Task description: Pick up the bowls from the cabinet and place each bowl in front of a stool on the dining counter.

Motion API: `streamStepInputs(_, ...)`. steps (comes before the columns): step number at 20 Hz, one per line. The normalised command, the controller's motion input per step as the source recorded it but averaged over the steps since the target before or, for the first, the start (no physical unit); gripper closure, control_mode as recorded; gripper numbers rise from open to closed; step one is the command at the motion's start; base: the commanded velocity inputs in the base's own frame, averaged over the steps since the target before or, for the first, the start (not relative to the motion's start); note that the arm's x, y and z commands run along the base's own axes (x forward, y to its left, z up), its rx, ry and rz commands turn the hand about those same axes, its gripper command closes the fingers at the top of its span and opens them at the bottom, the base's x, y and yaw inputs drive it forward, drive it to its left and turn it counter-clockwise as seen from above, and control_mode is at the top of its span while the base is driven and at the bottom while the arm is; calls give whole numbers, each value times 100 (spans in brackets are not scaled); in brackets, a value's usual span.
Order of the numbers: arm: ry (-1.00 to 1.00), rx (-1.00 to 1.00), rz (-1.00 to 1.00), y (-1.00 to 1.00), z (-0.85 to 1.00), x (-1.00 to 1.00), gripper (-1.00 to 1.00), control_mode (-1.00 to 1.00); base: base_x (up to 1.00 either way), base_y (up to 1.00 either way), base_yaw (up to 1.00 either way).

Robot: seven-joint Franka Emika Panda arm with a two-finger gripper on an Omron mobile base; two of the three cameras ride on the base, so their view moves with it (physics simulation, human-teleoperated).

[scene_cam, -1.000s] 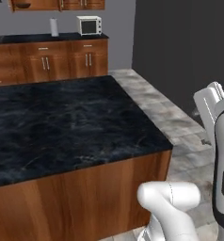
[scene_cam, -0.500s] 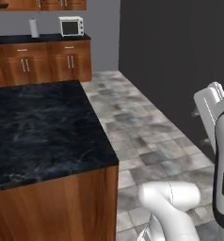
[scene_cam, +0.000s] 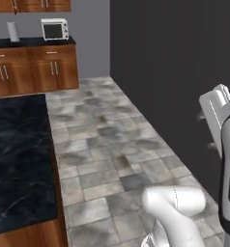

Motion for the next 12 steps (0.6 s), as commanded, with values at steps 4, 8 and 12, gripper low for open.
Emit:
streamStepInputs(4,0,0,0,0,0,0,-100,100,100,-92,7)
streamStepInputs(8,0,0,0,0,0,0,-100,100,100,-39,11)
streamStepInputs(12,0,0,0,0,0,0,-100,100,100,-18,12)
